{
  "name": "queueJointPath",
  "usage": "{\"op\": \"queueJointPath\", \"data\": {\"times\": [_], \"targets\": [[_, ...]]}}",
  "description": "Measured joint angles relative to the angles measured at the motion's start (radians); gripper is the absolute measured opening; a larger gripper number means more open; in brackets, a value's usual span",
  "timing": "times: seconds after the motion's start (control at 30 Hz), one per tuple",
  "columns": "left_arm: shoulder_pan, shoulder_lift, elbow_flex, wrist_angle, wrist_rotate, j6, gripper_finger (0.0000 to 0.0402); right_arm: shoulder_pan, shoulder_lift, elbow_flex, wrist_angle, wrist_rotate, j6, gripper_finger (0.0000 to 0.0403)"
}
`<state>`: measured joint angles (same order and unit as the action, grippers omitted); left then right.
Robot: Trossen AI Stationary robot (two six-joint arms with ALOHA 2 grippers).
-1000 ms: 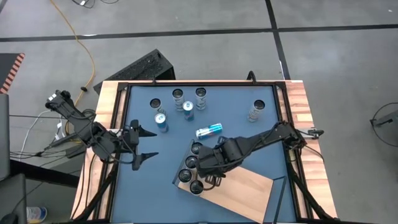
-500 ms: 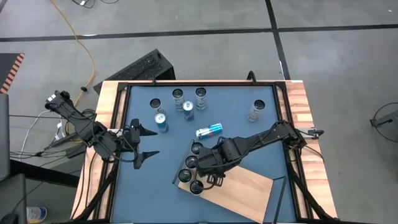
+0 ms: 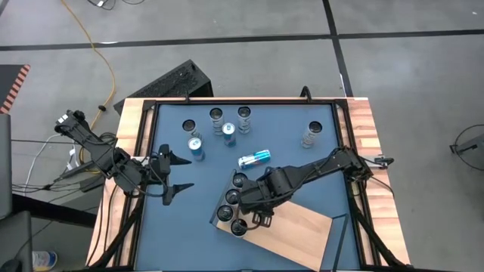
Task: Place canned beverage on shelf
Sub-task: Put the left white yellow soda can aligned with the other white yellow soda can on the shelf
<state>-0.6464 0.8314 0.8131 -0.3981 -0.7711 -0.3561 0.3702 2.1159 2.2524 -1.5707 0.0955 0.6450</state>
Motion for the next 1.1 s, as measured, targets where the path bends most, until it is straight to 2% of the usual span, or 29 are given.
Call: {"op": "queueJointPath", "data": {"times": [0.33, 0.6, 0.87, 1.0, 1.1], "targets": [[0.0, 0.0, 0.0, 0.0, 0.009, 0.005, 0.0348, 0.001, 0.0, 0.0, 0.0, -0.017, -0.071, 0.0271], [0.0, 0.0, 0.0, 0.0, 0.032, 0.013, 0.0348, 0.001, -0.002, 0.002, 0.003, -0.022, -0.123, 0.0311], [0.0, 0.0, 0.0, 0.0, 0.031, 0.021, 0.0348, -0.005, -0.002, 0.002, 0.0, -0.029, -0.087, 0.0334], [0.0, 0.0, 0.0, 0.0, 0.03, 0.021, 0.0348, -0.025, -0.013, 0.003, -0.001, -0.107, -0.048, 0.033], [0.0, 0.0, 0.0, 0.0, 0.029, 0.021, 0.0348, -0.041, -0.013, 0.026, 0.0, -0.117, -0.032, 0.033]]}}
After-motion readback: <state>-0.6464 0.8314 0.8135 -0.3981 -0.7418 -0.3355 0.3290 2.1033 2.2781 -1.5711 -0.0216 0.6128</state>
